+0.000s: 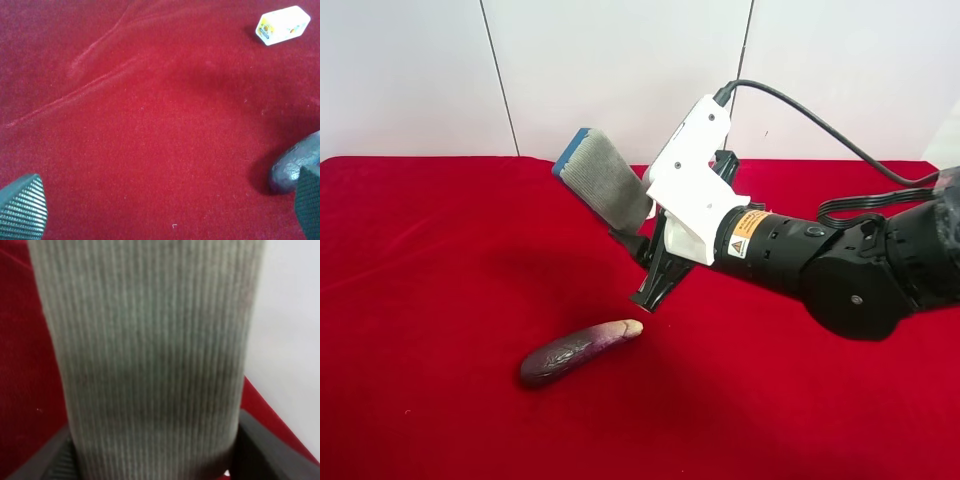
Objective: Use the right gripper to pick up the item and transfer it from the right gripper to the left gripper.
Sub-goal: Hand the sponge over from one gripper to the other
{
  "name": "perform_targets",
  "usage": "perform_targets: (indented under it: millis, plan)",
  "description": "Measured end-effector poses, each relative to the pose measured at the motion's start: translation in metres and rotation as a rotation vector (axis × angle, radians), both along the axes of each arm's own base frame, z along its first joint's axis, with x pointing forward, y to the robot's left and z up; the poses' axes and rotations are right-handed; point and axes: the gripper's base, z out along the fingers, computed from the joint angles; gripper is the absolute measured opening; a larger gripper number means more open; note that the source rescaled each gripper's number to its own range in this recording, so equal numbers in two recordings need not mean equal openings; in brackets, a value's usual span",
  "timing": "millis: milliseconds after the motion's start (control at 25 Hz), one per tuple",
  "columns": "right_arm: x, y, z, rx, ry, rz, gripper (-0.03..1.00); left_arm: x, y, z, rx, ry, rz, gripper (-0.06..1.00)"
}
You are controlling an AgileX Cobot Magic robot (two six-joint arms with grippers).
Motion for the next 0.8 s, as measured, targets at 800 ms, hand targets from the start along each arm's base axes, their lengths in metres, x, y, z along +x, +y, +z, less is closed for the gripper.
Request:
perform_targets:
  millis: [800]
  plan:
    - [0.0,0.0,0.0,-0.001,0.001,0.0,0.0,0.046,-0.027,0.031,-0.26,-0.07,-0.222,1.0]
